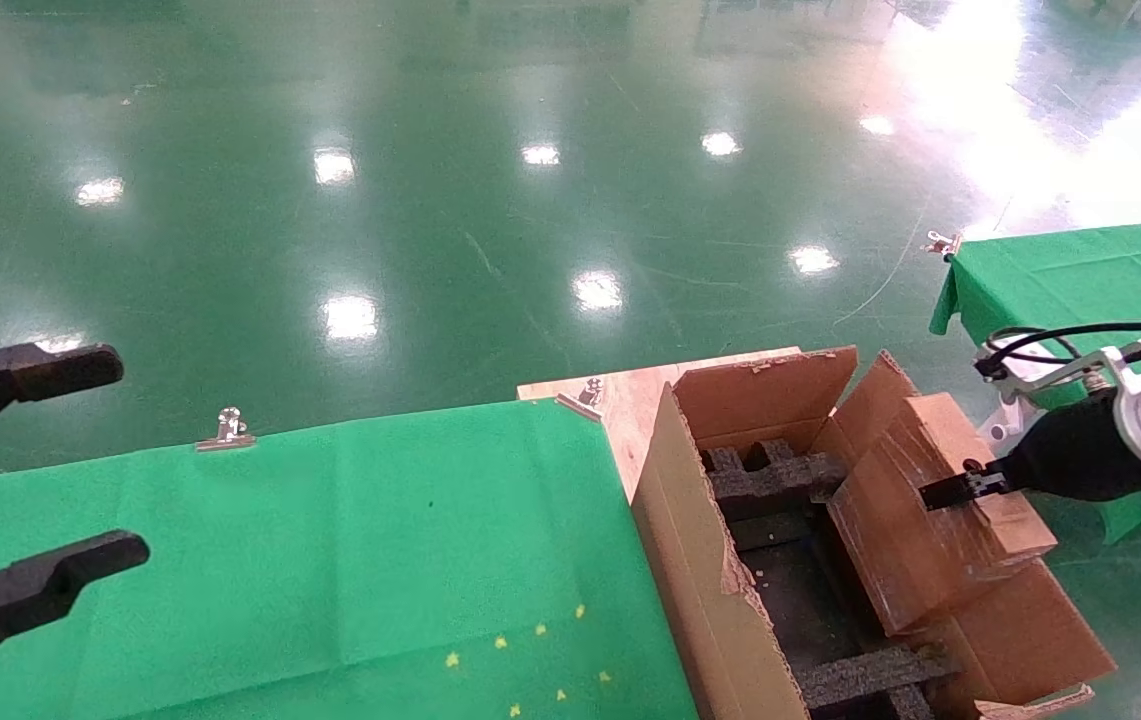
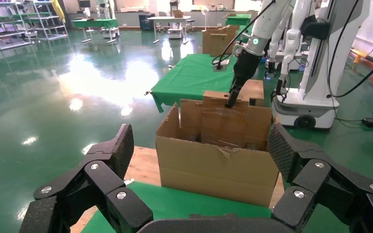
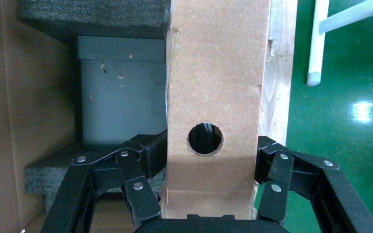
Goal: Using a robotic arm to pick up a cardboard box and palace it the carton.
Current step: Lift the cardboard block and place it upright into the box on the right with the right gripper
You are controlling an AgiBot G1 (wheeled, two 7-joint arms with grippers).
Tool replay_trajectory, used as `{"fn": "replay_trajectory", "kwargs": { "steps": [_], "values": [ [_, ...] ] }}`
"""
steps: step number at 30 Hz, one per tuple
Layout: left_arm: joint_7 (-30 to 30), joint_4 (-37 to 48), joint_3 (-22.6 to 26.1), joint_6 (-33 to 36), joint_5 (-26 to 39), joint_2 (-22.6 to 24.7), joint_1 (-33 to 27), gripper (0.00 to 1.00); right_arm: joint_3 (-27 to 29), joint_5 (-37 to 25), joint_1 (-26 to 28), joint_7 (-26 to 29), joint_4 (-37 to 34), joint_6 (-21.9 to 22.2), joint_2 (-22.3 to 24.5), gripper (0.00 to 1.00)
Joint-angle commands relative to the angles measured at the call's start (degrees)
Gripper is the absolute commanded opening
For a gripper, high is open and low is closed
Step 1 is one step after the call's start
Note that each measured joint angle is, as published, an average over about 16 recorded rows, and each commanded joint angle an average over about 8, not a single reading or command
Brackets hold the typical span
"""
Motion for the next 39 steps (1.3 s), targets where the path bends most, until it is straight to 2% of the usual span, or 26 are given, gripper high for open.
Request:
{"fn": "replay_trajectory", "kwargs": {
  "steps": [1, 12, 21, 31, 39],
  "values": [
    [0.0, 0.0, 0.0, 0.0, 0.0, 0.0, 0.0, 1.0, -0.2, -0.1, -0.7, 0.8, 0.4, 0.9, -0.2, 0.0],
    [0.0, 0.0, 0.0, 0.0, 0.0, 0.0, 0.0, 1.0, -1.3, -1.3, -6.0, 4.0, 0.9, 6.9, -3.1, 0.0],
    [0.0, 0.0, 0.0, 0.0, 0.0, 0.0, 0.0, 1.0, -1.6, -0.7, -10.4, 4.5, -0.9, 9.5, -5.6, 0.0],
    [0.0, 0.0, 0.0, 0.0, 0.0, 0.0, 0.0, 1.0, -0.3, 2.5, -16.8, 1.5, -6.2, 11.8, -9.0, 0.0],
    [0.0, 0.0, 0.0, 0.0, 0.0, 0.0, 0.0, 1.0, 1.4, 6.1, -21.8, -2.5, -12.2, 11.4, -11.7, 0.0]
  ]
}}
